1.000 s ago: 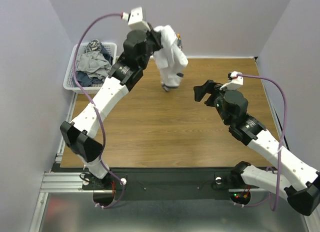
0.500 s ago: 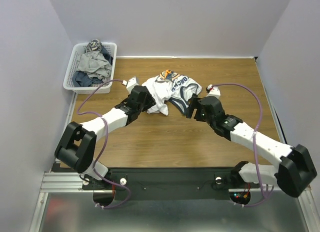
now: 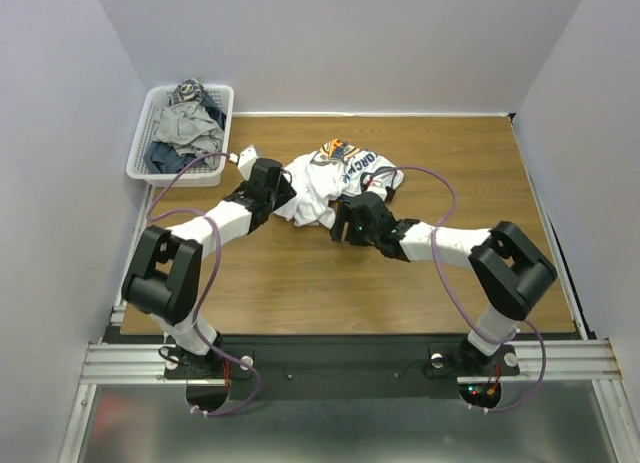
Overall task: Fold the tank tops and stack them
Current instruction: Flatten the tank top out
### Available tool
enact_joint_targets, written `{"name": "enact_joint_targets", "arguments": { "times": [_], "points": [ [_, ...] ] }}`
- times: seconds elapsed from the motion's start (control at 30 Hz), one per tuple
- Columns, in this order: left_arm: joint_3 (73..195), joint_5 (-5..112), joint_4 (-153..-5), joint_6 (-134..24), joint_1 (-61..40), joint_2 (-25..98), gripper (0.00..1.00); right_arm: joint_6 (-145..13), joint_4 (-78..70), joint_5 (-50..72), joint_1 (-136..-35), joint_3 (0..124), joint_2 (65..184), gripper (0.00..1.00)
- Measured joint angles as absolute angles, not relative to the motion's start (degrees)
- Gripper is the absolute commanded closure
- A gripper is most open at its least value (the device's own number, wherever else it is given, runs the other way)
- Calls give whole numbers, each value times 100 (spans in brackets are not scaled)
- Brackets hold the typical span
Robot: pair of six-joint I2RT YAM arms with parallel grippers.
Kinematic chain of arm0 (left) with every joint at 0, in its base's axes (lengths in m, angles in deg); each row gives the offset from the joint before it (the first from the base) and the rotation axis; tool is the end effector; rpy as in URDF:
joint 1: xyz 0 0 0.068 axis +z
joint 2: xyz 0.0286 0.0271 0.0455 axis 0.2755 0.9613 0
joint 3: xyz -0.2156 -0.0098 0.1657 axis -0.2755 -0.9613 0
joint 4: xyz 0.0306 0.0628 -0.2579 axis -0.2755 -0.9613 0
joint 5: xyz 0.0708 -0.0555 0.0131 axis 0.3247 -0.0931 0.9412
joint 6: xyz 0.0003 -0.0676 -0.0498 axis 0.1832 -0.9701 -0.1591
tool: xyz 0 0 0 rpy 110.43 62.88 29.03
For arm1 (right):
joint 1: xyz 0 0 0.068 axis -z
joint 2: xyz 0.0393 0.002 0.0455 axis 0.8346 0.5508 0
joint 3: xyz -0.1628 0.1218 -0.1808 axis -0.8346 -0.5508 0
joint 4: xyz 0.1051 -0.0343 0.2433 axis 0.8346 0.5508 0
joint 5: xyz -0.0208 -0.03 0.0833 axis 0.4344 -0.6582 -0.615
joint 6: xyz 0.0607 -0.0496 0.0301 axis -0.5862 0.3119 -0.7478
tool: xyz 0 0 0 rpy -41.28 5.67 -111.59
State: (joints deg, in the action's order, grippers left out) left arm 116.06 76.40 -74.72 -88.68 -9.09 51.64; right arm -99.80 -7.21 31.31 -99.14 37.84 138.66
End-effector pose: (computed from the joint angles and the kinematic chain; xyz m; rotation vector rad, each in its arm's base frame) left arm 0.3580 -0.1472 0.2036 -0.5253 2.0470 -0.4834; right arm 0.2879 0.2424 0.1483 0.0756 2.3241 0.4976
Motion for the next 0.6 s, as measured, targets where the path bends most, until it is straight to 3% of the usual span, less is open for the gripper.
{"name": "enact_joint_targets", "arguments": {
  "times": [0.17,0.27,0.37,0.47,0.5,0.53,0.6],
  "points": [
    [11936,7360,-7528,-8684,-789,5811,39,-10214,-1173,3205,-9914,4256,14428,21],
    [11951,7286,-7557,-8649,-778,5960,39,-10313,-1392,3253,-9914,4545,14804,29],
    [11940,7257,-7590,-8632,-752,6025,41,-10413,-1562,3268,-9914,4700,15143,43],
    [11903,7238,-7566,-8634,-745,6025,64,-10525,-1691,3356,-9914,4711,15305,62],
    [11881,7229,-7548,-8614,-741,6034,75,-10544,-1698,3386,-9914,4711,15305,73],
    [11866,7218,-7535,-8612,-741,6049,95,-10546,-1700,3441,-9914,4705,15298,78],
    [11846,7185,-7520,-8590,-738,6104,100,-10562,-1724,3546,-9914,4606,15224,89]
  ]
}}
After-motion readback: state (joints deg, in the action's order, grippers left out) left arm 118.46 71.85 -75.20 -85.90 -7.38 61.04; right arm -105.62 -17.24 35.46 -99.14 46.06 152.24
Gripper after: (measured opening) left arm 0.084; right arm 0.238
